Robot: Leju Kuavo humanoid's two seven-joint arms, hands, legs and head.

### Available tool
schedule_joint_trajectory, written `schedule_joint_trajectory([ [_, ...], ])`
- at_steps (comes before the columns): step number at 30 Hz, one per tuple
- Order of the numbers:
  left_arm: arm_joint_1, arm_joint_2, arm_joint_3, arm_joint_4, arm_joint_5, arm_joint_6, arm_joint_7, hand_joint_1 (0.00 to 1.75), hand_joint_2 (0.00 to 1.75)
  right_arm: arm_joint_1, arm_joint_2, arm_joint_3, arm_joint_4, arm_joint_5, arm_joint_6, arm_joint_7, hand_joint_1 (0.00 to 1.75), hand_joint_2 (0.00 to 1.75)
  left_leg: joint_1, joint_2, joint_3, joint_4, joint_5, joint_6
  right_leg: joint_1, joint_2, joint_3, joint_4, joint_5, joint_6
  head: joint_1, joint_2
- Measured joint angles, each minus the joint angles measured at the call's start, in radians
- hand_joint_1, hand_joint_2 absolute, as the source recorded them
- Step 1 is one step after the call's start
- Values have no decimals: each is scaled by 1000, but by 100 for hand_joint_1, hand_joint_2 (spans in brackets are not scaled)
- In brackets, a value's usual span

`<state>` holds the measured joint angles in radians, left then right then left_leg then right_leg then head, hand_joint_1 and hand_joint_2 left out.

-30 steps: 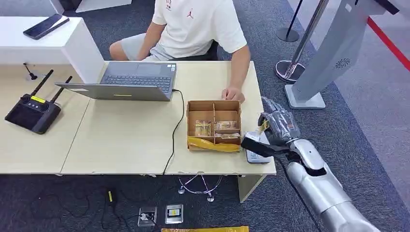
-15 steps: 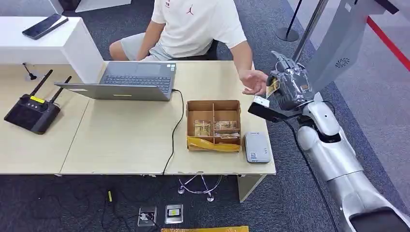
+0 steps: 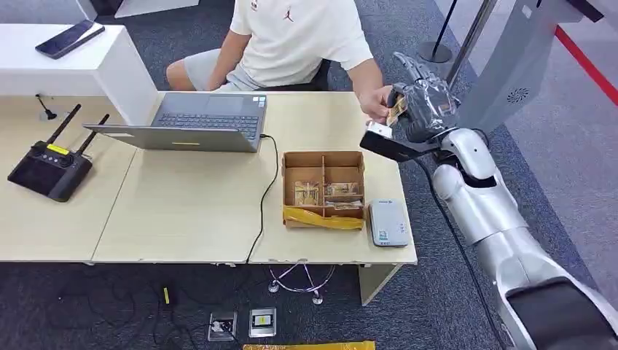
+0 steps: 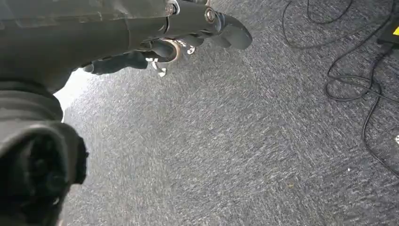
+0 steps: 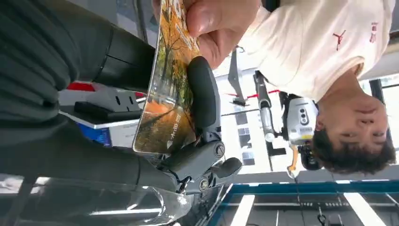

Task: Pass the card to the sensor for recognition and then transmit it.

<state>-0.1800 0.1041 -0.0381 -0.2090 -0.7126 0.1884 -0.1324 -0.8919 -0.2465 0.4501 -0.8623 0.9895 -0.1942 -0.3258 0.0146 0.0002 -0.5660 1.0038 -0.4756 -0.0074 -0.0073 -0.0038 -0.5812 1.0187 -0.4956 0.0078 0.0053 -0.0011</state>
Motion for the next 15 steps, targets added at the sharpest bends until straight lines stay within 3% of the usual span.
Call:
schedule_joint_trajectory([
  [1,0,0,0,0,3,0,0,0,0,-2,6,2,15,0,-2,-2,31,175,0,0,0,0,0,0,0,0,0,0,0,0,0,0],
  [2,0,0,0,0,9,0,1,0,0,-3,11,3,27,0,-4,-3,0,175,0,0,0,0,0,0,0,0,0,0,0,0,0,0],
  [15,9,0,0,0,37,10,1,0,0,-17,74,23,180,6,-67,-2,0,175,0,0,0,0,0,0,0,0,0,0,0,0,0,0],
])
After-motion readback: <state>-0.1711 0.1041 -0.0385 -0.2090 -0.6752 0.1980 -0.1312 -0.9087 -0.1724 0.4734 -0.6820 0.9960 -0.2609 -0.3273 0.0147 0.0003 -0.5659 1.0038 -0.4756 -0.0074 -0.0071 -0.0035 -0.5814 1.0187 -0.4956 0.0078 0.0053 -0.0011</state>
